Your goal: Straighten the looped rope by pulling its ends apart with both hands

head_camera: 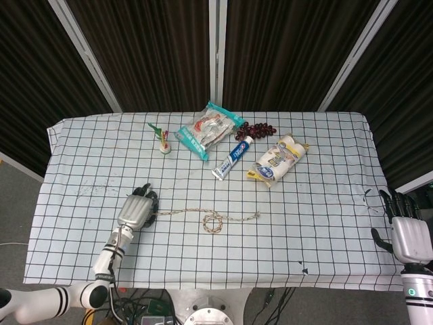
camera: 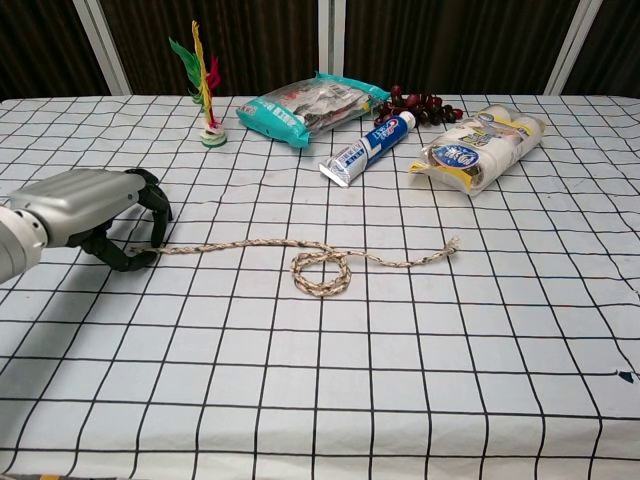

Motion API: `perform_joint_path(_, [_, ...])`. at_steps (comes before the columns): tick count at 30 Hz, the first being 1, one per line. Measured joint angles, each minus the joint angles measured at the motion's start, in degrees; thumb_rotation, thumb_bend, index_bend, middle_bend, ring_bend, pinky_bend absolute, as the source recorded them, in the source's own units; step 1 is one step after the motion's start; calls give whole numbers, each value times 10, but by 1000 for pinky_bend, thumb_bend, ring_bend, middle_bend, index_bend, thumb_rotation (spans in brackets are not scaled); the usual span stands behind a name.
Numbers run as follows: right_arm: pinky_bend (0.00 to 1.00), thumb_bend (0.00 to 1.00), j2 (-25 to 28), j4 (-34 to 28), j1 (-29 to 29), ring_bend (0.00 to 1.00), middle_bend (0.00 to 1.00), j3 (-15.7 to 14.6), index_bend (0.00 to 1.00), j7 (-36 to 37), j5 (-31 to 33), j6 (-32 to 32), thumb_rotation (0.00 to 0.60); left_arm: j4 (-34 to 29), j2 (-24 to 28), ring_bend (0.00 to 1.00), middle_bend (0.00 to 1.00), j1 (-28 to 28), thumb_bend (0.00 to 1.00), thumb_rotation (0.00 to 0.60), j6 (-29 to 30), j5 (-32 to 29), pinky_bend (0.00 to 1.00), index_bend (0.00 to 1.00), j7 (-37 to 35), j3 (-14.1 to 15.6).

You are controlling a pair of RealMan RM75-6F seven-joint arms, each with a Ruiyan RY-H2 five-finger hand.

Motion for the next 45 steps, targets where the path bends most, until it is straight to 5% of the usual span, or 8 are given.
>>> perform_joint_path(11, [0,249,-1,1,0,0,0,0,0,0,1,-1,600,9,-5,60,288,-4,327,600,-1,-2,175,512,7,4])
perform_joint_path(37, [0,252,2,-16,2,0,0,-6,0,-15,-24,7,600,-1,-2,82,330,-2,417,600,32,15,176,630,12,1])
perform_joint_path(45, [0,258,-10,-36,38,0,22,-16,0,-58,-39,-53,600,-11,5,83,332,1,417,600,37,23,176,631,8,3])
